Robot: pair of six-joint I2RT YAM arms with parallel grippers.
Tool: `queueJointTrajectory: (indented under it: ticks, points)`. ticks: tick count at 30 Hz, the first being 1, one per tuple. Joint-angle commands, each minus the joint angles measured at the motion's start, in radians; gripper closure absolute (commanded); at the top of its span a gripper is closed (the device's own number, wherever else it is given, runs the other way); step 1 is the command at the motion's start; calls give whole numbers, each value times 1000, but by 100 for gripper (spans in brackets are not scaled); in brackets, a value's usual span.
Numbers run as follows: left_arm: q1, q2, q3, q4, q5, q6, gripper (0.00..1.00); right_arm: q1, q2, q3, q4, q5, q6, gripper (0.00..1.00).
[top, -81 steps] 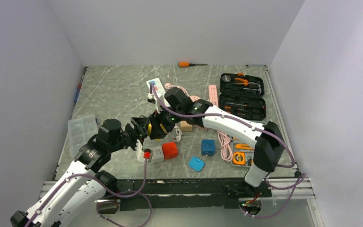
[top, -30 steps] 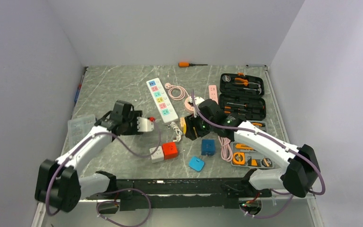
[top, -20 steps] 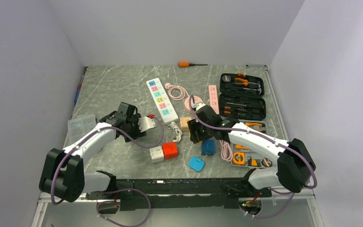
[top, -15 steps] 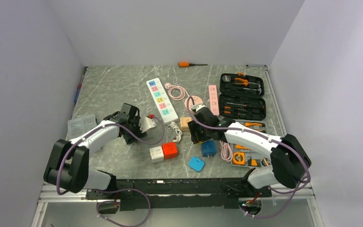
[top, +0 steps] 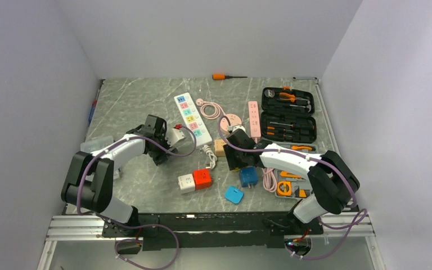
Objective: Pull the plug off the socket
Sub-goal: Place the plug at the center of the board.
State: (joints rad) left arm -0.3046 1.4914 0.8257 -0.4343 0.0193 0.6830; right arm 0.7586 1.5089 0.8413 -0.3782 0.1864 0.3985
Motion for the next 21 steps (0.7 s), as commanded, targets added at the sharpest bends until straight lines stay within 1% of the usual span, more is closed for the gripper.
queueJointTrajectory:
  ticks: [1, 2, 4, 7, 9, 13, 17, 21]
  points:
    - [14, 9, 27, -59, 1, -24, 2, -17, -10, 33, 45, 54, 20, 85]
    - [18, 6, 35, -76, 8, -29, 1, -20, -8, 34, 43, 58, 22, 80]
    - [25, 1, 55, -123, 13, -46, 1, -27, -4, 33, 43, 54, 21, 73]
    - [34, -19, 104, -198, 12, -73, 1, -28, 5, 31, 48, 56, 23, 67]
    - [41, -28, 162, -288, 26, -99, 0, -30, 8, 31, 48, 57, 23, 63]
    - [72, -33, 311, -496, 102, -161, 1, -31, -13, 30, 43, 67, 22, 45]
    - [85, -95, 380, -594, 182, -180, 1, -33, -37, 45, 21, 73, 15, 29]
    - [85, -138, 423, -659, 240, -194, 1, -33, -57, 84, -18, 83, 6, 25]
